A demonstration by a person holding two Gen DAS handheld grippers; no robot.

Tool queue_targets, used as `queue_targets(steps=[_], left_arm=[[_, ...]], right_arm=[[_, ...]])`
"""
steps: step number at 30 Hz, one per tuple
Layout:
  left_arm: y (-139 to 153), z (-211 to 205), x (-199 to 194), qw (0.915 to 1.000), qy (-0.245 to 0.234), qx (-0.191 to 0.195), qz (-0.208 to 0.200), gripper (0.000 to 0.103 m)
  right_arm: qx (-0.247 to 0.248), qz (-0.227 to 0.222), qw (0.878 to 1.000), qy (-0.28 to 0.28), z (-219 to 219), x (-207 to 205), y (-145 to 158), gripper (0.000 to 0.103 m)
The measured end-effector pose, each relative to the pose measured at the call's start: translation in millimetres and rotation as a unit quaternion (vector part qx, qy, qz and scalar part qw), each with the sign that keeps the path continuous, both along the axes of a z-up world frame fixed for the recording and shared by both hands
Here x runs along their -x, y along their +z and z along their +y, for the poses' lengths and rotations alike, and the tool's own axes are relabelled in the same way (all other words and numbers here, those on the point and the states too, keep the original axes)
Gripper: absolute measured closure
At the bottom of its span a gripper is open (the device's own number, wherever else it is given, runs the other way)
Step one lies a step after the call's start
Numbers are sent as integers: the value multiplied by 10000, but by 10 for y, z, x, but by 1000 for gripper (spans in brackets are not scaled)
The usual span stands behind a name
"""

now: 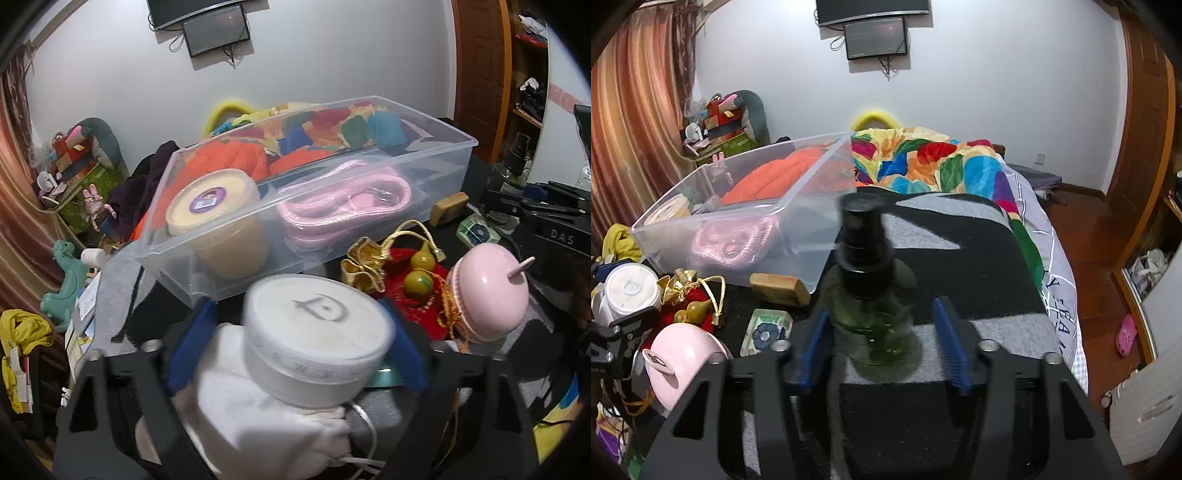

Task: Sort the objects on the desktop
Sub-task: 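Carry the white jar with the left tool while the right tool carries the spray bottle to the box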

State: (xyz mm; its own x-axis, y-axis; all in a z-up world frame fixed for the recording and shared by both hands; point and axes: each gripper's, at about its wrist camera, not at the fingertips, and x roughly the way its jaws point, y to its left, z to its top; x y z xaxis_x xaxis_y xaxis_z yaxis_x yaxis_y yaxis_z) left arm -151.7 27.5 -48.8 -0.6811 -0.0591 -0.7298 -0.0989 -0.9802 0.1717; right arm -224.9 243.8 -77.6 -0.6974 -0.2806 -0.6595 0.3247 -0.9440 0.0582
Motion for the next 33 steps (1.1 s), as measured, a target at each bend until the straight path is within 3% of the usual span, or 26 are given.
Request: queue_targets(steps=[2,11,23,33], left_arm=[[-8,25,10,10000,-29,2,4,34],[77,-17,-88,9997,58,-14,254,34],[463,-221,-234,9957,117,-649,650,34],[792,-252,-55,9883,-45,-1251,872,34]], right_arm=[[-67,33,10000,12,-31,-14,8,65],[-75,346,9991,228,-65,-176,165,65],[316,740,9952,552,-112,-431,553,65],[436,976,9921,663,-286,-352,751,65]])
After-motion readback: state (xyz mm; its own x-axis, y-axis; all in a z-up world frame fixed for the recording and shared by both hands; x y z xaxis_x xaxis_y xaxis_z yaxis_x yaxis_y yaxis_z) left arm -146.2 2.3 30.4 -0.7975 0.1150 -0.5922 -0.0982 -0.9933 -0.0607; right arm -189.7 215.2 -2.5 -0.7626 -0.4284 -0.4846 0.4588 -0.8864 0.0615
